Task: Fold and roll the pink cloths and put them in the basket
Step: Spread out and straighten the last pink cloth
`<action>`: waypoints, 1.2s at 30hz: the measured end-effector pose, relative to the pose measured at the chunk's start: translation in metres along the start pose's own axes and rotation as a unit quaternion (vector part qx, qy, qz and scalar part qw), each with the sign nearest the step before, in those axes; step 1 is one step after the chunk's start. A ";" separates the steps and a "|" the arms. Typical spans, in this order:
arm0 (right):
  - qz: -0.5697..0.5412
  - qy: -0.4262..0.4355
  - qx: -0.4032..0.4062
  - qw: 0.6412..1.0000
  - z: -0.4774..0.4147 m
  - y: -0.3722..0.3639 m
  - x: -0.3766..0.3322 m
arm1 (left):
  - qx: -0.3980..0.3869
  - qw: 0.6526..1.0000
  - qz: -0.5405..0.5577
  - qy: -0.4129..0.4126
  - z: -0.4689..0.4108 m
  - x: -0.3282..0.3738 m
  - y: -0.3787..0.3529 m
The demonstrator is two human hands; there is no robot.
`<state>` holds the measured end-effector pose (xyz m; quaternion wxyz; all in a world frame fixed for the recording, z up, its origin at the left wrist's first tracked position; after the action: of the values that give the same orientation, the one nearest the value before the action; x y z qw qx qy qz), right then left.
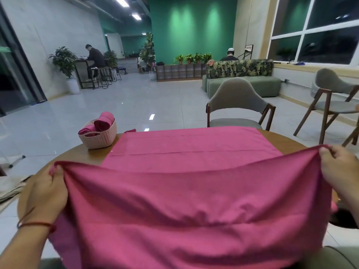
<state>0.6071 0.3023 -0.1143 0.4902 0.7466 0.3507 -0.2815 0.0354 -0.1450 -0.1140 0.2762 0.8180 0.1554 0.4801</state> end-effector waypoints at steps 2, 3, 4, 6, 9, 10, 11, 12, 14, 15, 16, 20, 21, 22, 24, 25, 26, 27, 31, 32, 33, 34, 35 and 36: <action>-0.003 0.021 -0.013 1.000 -0.020 -0.004 -0.021 | 0.004 1.000 0.003 -0.007 -0.025 0.009 -0.004; -0.001 0.021 -0.019 1.000 -0.030 -0.007 -0.032 | 0.005 1.000 0.019 -0.008 -0.039 0.016 -0.008; 0.007 0.017 -0.022 1.000 -0.043 -0.014 -0.040 | 0.007 0.999 0.032 -0.008 -0.052 0.024 -0.012; 0.022 0.010 -0.034 0.999 -0.065 -0.028 -0.054 | 0.005 0.999 0.032 0.001 -0.081 0.040 -0.023; 0.041 -0.007 -0.057 0.998 -0.097 -0.057 -0.064 | -0.020 1.000 0.010 0.018 -0.124 0.048 -0.052; 0.042 -0.014 -0.066 0.997 -0.106 -0.067 -0.066 | -0.033 0.999 0.000 0.019 -0.136 0.050 -0.064; 0.046 -0.023 -0.073 0.996 -0.112 -0.076 -0.069 | -0.044 0.999 -0.012 0.022 -0.147 0.051 -0.076; 0.052 -0.029 -0.076 0.995 -0.117 -0.085 -0.072 | -0.055 0.998 -0.021 0.029 -0.155 0.052 -0.089; 0.058 -0.042 -0.067 0.995 -0.123 -0.102 -0.073 | -0.071 0.996 -0.030 0.043 -0.170 0.051 -0.117; 0.063 -0.050 -0.062 0.995 -0.125 -0.108 -0.072 | -0.074 0.995 -0.030 0.051 -0.175 0.048 -0.131; 0.072 -0.054 -0.058 0.994 -0.128 -0.115 -0.071 | -0.074 0.995 -0.029 0.061 -0.181 0.044 -0.143; 0.097 -0.057 -0.056 0.992 -0.147 -0.138 -0.058 | -0.081 0.994 -0.044 0.060 -0.196 0.039 -0.180; 0.103 -0.055 -0.053 0.992 -0.155 -0.141 -0.056 | -0.080 0.994 -0.058 0.047 -0.199 0.042 -0.184; 0.112 -0.055 -0.052 0.991 -0.164 -0.146 -0.054 | -0.079 0.994 -0.069 0.033 -0.204 0.045 -0.187; 0.128 -0.057 -0.054 0.989 -0.179 -0.152 -0.052 | -0.075 0.994 -0.079 0.011 -0.213 0.047 -0.194; 0.137 -0.056 -0.053 0.988 -0.188 -0.156 -0.052 | -0.072 0.995 -0.071 0.008 -0.220 0.049 -0.198; 0.144 -0.051 -0.052 0.987 -0.194 -0.160 -0.051 | -0.067 0.996 -0.060 0.008 -0.225 0.051 -0.201; 0.149 -0.048 -0.049 0.986 -0.201 -0.165 -0.051 | -0.061 0.997 -0.054 0.006 -0.232 0.055 -0.205; 0.155 -0.050 -0.050 0.985 -0.235 -0.188 -0.053 | -0.048 0.997 -0.060 -0.017 -0.262 0.074 -0.223; 0.153 -0.051 -0.052 0.986 -0.245 -0.196 -0.054 | -0.050 0.997 -0.062 -0.021 -0.270 0.078 -0.231; 0.156 -0.053 -0.054 0.985 -0.254 -0.204 -0.056 | -0.052 0.996 -0.066 -0.021 -0.277 0.080 -0.239; 0.158 -0.051 -0.054 0.985 -0.262 -0.212 -0.058 | -0.053 0.996 -0.072 -0.016 -0.284 0.083 -0.247; 0.159 -0.048 -0.056 0.985 -0.268 -0.221 -0.059 | -0.052 0.996 -0.076 -0.011 -0.290 0.084 -0.256; 0.159 -0.045 -0.059 0.985 -0.273 -0.232 -0.059 | -0.051 0.995 -0.080 -0.006 -0.296 0.085 -0.265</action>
<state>0.4077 0.6049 -0.0942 0.5870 0.7492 0.2211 -0.2129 -0.1777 0.2004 -0.0996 0.3557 0.7909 0.1942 0.4584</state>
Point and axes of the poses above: each hand's wrist, its own z-axis away from the middle knuckle, its own y-axis out of the back of the hand, x = y × z, the point moved 1 cm from there along -z, towards the middle knuckle, and after that the axes turned 5 degrees about -x, right-handed, at the moved point
